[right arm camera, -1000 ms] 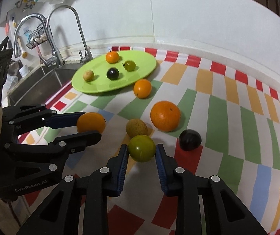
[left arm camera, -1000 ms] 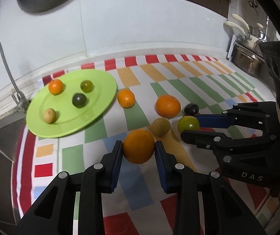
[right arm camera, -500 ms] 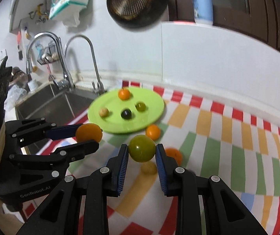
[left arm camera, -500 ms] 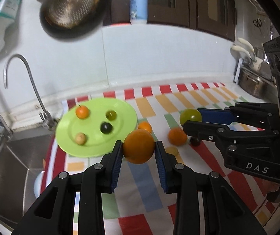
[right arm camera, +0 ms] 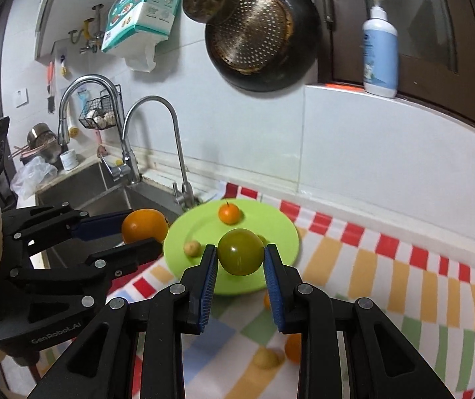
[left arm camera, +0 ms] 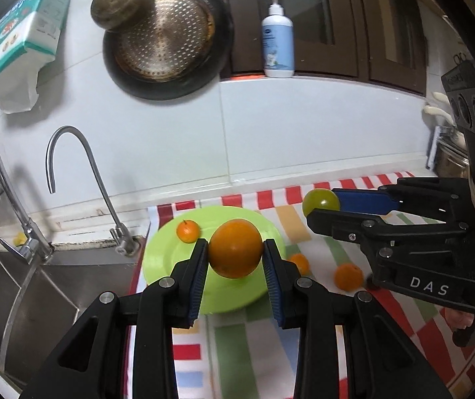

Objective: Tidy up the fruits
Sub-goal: 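Carry the orange and the lime over the green plate with both tools, then lower both fruits onto the green plate and open both tools, then withdraw both tools from the plate back toward the remaining fruits, then grasp the brown round fruit with the left tool while the right tool grasps the dark plum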

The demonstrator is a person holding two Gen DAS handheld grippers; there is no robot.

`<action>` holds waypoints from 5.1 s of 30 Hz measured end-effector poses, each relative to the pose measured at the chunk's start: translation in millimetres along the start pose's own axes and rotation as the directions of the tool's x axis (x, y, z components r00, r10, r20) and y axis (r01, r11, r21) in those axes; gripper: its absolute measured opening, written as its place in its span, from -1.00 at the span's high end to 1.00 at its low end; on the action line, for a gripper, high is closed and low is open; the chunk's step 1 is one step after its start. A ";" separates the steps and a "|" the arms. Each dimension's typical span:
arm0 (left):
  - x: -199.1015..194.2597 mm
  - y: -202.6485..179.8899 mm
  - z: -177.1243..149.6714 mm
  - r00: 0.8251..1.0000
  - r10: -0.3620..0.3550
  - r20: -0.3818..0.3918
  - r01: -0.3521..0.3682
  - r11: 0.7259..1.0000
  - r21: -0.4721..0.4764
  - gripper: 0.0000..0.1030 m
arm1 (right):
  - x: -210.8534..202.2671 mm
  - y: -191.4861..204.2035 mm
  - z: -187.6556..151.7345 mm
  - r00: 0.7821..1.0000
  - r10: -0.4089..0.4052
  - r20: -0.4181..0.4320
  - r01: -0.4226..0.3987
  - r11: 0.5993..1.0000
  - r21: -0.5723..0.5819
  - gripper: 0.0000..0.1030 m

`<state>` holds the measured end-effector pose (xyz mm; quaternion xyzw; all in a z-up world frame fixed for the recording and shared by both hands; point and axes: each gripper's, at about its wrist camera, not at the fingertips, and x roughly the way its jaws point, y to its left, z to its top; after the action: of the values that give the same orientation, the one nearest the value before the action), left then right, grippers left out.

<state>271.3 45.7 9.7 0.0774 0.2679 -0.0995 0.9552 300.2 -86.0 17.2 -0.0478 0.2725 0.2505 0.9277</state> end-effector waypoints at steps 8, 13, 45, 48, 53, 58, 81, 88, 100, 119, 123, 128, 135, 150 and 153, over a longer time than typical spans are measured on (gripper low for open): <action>28.1 23.5 14.2 0.999 0.035 -0.013 -0.035 0.999 -0.007 0.36 | 38.9 -0.8 22.8 0.999 0.031 -0.030 -0.031 1.000 0.004 0.42; 55.0 38.2 18.0 0.997 0.050 -0.051 -0.051 0.999 -0.014 0.36 | 68.6 -4.6 35.6 0.996 0.051 -0.075 -0.050 0.999 0.019 0.42; 166.8 80.7 1.8 0.960 -0.012 -0.278 -0.017 0.995 -0.101 0.15 | 227.2 -31.1 39.1 0.916 0.113 -0.385 -0.081 0.992 0.098 0.41; 159.1 80.9 5.6 0.959 0.019 -0.282 -0.048 0.994 -0.096 0.14 | 222.6 -31.3 37.1 0.916 0.113 -0.386 -0.080 0.992 0.101 0.40; 133.7 76.1 14.3 0.966 0.053 -0.255 -0.076 0.994 -0.079 0.10 | 198.5 -31.3 37.6 0.930 0.102 -0.352 -0.071 0.992 0.100 0.28; 102.3 67.7 17.9 0.975 0.047 -0.219 -0.068 0.994 -0.087 0.03 | 159.8 -28.6 40.2 0.954 0.072 -0.292 -0.052 0.996 0.074 0.19; -13.0 -13.1 11.0 0.999 0.039 -0.026 -0.040 0.999 -0.021 -0.61 | -11.3 -39.0 1.8 0.985 -0.141 -0.100 0.153 0.981 0.122 -0.30; -23.5 -35.5 0.6 1.000 0.011 -0.016 -0.011 1.000 -0.011 -0.68 | -38.7 -44.7 -22.7 0.975 -0.203 -0.092 0.214 0.967 0.136 -0.30; -21.9 -58.8 -23.6 0.998 -0.036 -0.059 0.033 0.999 -0.040 -0.72 | -75.8 -45.9 -56.1 0.957 -0.274 -0.096 0.285 0.949 0.135 -0.30; 2.5 -88.3 -59.5 0.989 -0.095 -0.114 0.098 0.995 0.022 -0.71 | -70.9 -52.0 -111.1 0.944 -0.283 -0.169 0.305 0.945 0.119 -0.30; 12.0 -91.0 -63.1 0.985 -0.111 -0.132 0.116 0.993 0.031 -0.71 | -61.9 -57.2 -118.1 0.941 -0.273 -0.198 0.301 0.945 0.129 -0.30; 30.2 -92.6 -67.3 0.976 -0.130 -0.175 0.136 0.990 0.027 -0.71 | -48.6 -63.7 -121.8 0.937 -0.262 -0.230 0.296 0.947 0.125 -0.30; 55.8 -95.4 -68.7 0.963 -0.153 -0.220 0.165 0.986 0.035 -0.55 | -26.6 -70.8 -124.5 0.936 -0.237 -0.260 0.274 0.955 0.115 -0.28; 94.3 -102.1 -70.4 0.932 -0.224 -0.284 0.244 0.969 0.036 -0.06 | 7.3 -80.4 -121.0 0.936 -0.199 -0.292 0.233 0.968 0.088 -0.06; 97.6 -102.3 -69.4 0.930 -0.228 -0.289 0.248 0.968 0.032 0.03 | 13.2 -80.7 -120.3 0.935 -0.193 -0.299 0.226 0.971 0.081 -0.01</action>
<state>294.8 -53.9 -110.0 0.0903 0.4054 -0.2115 0.8847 291.4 -177.6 -95.5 -0.0595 0.4121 0.1243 0.9006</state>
